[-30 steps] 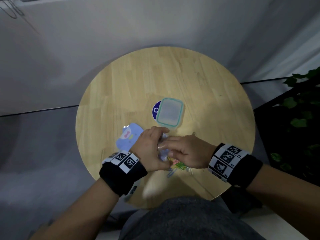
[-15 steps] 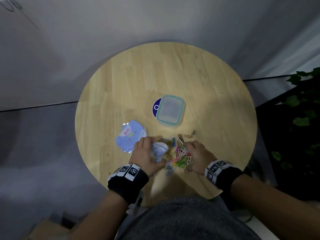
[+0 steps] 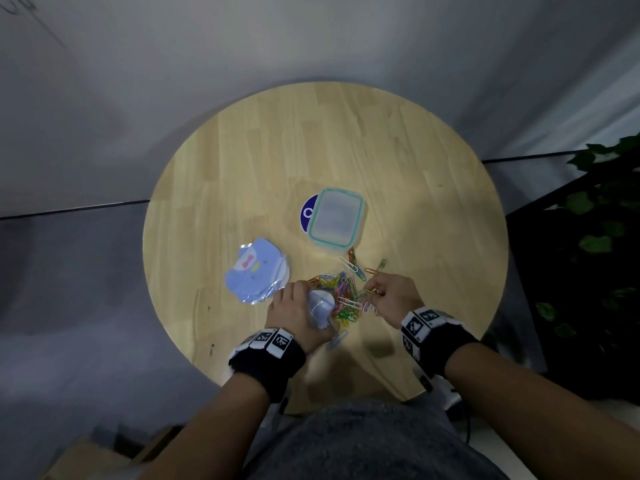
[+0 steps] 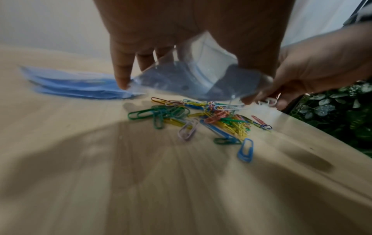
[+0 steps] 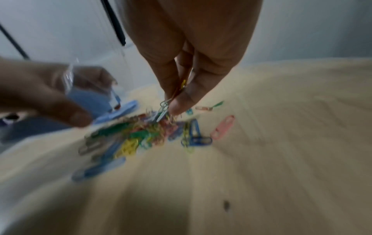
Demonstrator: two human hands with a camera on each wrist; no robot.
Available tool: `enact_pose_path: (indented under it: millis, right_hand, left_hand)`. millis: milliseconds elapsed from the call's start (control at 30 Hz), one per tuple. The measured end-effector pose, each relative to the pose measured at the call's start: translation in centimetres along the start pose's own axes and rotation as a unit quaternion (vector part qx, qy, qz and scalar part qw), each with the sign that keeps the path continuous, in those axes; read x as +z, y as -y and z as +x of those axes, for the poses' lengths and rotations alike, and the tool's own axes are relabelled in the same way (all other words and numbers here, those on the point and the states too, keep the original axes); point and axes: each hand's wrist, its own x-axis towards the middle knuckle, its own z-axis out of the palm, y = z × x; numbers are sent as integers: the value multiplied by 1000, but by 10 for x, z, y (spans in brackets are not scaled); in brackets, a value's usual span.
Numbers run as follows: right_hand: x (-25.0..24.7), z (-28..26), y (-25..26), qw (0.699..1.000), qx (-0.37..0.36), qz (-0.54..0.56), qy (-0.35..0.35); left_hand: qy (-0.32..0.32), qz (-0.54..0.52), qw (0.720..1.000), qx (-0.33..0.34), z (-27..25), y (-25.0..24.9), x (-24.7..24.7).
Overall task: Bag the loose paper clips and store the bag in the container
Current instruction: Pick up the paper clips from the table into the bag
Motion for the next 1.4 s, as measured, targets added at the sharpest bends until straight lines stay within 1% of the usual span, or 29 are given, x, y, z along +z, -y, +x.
enact_pose_path:
  millis: [100,167,233,300,367,467,600,700,867,933,1033,1100,1133,1200,1333,1400]
  right_hand:
    - [-18,-9,12,993,36,114,8]
    - [-33,-16,23,981,32,189,17]
    - [-46,-22,36,966,17,259,16]
    - [-54,-25,49,958,1,288,5]
    - [-59,-30,62,952,-8,307,6]
    - [-66,-40,77,926,0,376,45]
    - [-82,-47,86,898,-2,424,116]
    - [-90,-44,86,887,17,443,132]
    - [-84,-35,85,914,63,386,111]
    - [-80,-32,85,937,57,335,84]
    - [-71,-31,87,980,-14,196,20]
    - [-61,-32,92,993,-63,95,-18]
    - [-57,-34,95,995,-83,57,-21]
    - [-53,-38,100,994,-107,12,-7]
    - [-57,-44,93,989,-124,53,55]
    - [-60,-46,89,986,-142,4,83]
  left_hand:
    - [-8,-10,1000,6,4,-7,2]
    - [-22,-27,999,21,6,-13,1]
    - [-29,-73,996,38,7,-21,-1]
    - [-51,-121,990,47,7,-32,-2]
    - [-70,-167,983,39,8,-45,-4]
    - [-75,-201,976,29,12,-60,-11]
    - [-78,-224,971,28,19,-57,-16]
    - [-78,-236,968,39,17,-52,-17]
    - [-93,-250,963,39,13,-60,-21]
    - [-97,-244,964,48,12,-63,-24]
    - [-121,-209,967,77,9,-67,-29]
    - [-140,-184,969,91,9,-71,-32]
    - [-153,-176,967,103,10,-71,-31]
    - [-169,-180,962,119,11,-71,-29]
    - [-185,-180,958,126,13,-63,-25]
    - [-187,-180,957,129,11,-62,-24]
